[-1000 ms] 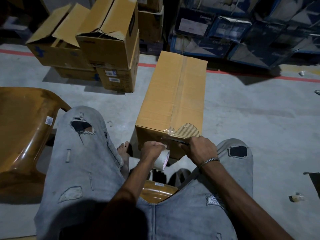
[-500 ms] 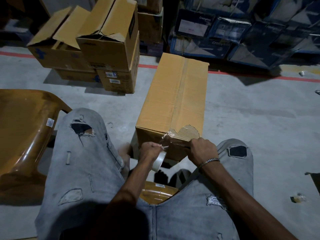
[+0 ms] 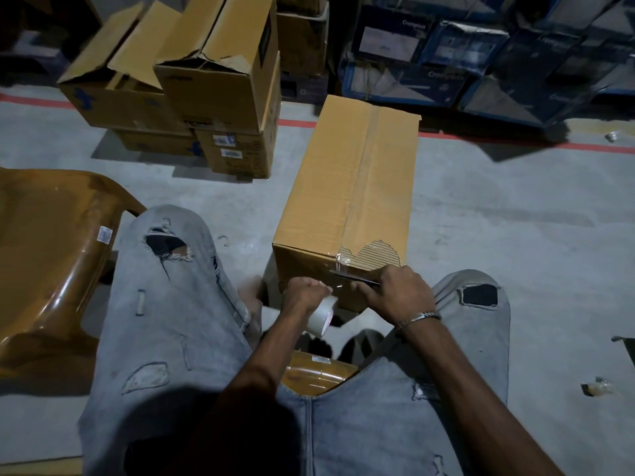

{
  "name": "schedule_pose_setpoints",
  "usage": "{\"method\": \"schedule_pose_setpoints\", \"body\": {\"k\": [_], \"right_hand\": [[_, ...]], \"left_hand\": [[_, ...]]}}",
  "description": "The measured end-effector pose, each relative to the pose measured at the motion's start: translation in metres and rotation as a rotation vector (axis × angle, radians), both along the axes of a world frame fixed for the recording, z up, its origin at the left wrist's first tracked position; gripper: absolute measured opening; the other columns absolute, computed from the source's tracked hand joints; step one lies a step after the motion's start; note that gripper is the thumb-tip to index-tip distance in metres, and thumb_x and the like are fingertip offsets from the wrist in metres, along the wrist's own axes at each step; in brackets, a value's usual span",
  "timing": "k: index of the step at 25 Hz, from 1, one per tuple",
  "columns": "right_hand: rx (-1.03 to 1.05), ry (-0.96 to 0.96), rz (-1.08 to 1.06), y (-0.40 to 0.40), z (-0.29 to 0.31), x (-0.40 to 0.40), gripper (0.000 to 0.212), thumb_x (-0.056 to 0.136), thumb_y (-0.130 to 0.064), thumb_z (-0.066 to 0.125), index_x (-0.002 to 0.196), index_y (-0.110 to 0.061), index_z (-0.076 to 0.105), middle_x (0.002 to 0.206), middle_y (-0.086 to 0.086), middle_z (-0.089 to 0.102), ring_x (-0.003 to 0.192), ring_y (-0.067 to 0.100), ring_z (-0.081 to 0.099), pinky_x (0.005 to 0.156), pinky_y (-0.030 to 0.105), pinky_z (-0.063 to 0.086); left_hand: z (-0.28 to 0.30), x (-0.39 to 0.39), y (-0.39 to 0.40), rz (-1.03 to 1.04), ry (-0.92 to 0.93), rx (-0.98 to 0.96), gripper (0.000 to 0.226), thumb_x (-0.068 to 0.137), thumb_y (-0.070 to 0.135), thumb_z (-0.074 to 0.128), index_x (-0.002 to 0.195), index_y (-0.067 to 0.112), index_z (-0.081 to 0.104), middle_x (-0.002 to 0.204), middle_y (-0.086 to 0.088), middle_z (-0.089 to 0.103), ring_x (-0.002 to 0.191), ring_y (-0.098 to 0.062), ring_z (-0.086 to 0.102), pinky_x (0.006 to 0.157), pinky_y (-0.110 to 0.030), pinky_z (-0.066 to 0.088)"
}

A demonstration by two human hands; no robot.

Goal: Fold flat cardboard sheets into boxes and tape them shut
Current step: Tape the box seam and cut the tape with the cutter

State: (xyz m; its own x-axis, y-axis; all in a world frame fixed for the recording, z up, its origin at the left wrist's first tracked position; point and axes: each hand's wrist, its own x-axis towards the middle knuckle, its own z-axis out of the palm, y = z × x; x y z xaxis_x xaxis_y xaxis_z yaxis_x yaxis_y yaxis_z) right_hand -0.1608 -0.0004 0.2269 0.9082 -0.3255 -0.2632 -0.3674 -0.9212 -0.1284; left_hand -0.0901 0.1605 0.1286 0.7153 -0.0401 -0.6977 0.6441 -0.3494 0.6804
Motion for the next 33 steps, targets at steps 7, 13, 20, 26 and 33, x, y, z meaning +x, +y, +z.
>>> {"method": "schedule_pose_setpoints", "body": {"k": [7,13,20,26,33], "right_hand": [[-0.071,0.112,0.023,-0.010,-0.015,0.025,0.042,0.096,-0.051,0.064,0.110,-0.013,0.070,0.110,0.012,0.070,0.103,0.037,0.068,0.079,0.038,0.052],[0.009,0.136,0.031,-0.022,-0.022,0.026,0.040,0.090,-0.056,0.065,0.115,-0.027,0.075,0.096,0.007,0.069,0.093,0.031,0.068,0.072,0.035,0.054],[0.714,0.129,0.079,-0.037,-0.020,0.008,0.015,0.095,-0.039,0.066,0.093,-0.027,0.075,0.085,-0.004,0.075,0.083,0.019,0.070,0.076,0.037,0.054],[0.617,-0.096,-0.088,-0.024,-0.027,0.062,0.016,0.104,-0.038,0.046,0.103,-0.024,0.054,0.085,0.004,0.064,0.077,0.025,0.060,0.066,0.036,0.041],[0.258,-0.128,0.005,-0.022,-0.062,0.076,0.077,0.072,-0.092,0.058,0.110,-0.027,0.041,0.085,-0.004,0.061,0.071,0.020,0.058,0.057,0.032,0.043]], "left_hand": [[0.005,0.001,-0.001,-0.014,0.009,-0.008,0.008,0.083,0.017,0.084,0.082,0.017,0.076,0.089,-0.003,0.076,0.088,-0.024,0.071,0.087,-0.041,0.059],[0.002,0.000,0.002,-0.073,0.011,0.053,0.009,0.082,0.017,0.084,0.080,0.015,0.075,0.087,-0.005,0.076,0.089,-0.027,0.072,0.085,-0.039,0.058],[-0.002,-0.003,0.010,-0.249,0.001,0.173,0.012,0.082,0.021,0.082,0.082,0.012,0.074,0.088,-0.001,0.076,0.096,-0.024,0.071,0.097,-0.044,0.057],[0.000,-0.005,0.004,-0.298,-0.003,0.169,0.014,0.087,0.018,0.080,0.094,0.005,0.078,0.101,-0.009,0.077,0.103,-0.027,0.070,0.100,-0.045,0.056],[-0.004,-0.004,0.007,-0.252,0.014,0.157,0.010,0.084,0.021,0.082,0.077,0.017,0.075,0.091,-0.002,0.077,0.096,-0.023,0.070,0.101,-0.047,0.054]]}}
